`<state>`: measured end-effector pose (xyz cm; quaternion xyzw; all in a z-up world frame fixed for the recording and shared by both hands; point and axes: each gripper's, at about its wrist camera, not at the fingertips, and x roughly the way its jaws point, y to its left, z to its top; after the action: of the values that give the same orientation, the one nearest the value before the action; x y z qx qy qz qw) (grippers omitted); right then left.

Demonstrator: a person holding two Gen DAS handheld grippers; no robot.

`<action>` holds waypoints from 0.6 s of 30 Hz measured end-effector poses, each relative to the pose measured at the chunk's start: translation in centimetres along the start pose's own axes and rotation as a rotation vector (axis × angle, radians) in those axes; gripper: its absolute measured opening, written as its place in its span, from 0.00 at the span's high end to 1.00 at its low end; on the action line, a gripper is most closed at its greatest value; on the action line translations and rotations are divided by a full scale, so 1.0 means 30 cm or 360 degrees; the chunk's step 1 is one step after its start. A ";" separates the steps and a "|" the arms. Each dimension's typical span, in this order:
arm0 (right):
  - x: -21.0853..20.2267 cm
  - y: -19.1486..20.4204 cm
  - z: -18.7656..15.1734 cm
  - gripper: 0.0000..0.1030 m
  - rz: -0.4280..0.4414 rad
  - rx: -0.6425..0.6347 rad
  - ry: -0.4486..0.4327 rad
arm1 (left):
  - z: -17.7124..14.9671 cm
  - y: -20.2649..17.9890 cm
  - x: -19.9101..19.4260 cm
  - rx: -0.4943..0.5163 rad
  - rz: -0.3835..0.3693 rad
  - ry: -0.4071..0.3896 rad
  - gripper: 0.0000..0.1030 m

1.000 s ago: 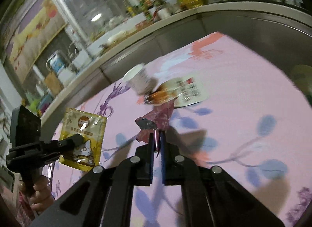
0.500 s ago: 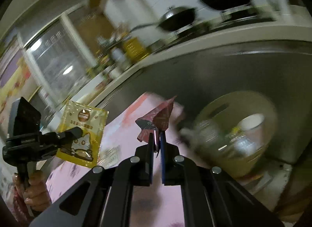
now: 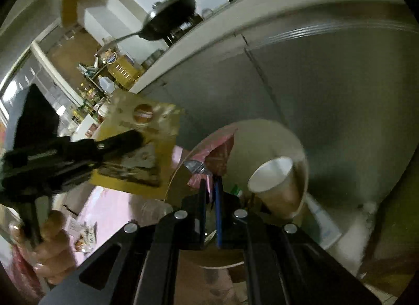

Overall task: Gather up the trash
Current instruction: 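Carry the yellow pouch and red wrapper to the bin and release both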

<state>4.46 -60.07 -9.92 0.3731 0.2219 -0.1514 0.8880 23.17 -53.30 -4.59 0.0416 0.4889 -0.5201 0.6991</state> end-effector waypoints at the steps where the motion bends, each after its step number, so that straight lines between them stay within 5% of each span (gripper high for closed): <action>1: 0.024 -0.021 -0.001 0.94 0.0021 0.0052 0.0031 | 0.005 0.012 0.023 -0.0019 0.0023 0.0029 0.75; 4: 0.073 -0.069 -0.006 0.72 0.0064 0.0195 0.0084 | 0.004 0.049 0.058 -0.0061 0.0075 0.0043 0.63; 6: 0.073 -0.070 -0.014 0.45 0.0055 0.0214 0.0058 | 0.000 0.066 0.067 -0.0074 0.0083 0.0066 0.56; 18: -0.070 -0.039 -0.025 0.45 0.0088 0.0285 -0.0127 | -0.095 0.060 -0.129 -0.0072 0.0017 -0.0082 0.55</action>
<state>1.93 -60.10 -10.02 0.4507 0.1615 -0.1608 0.8631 22.80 -48.23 -4.06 0.0150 0.4821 -0.5060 0.7151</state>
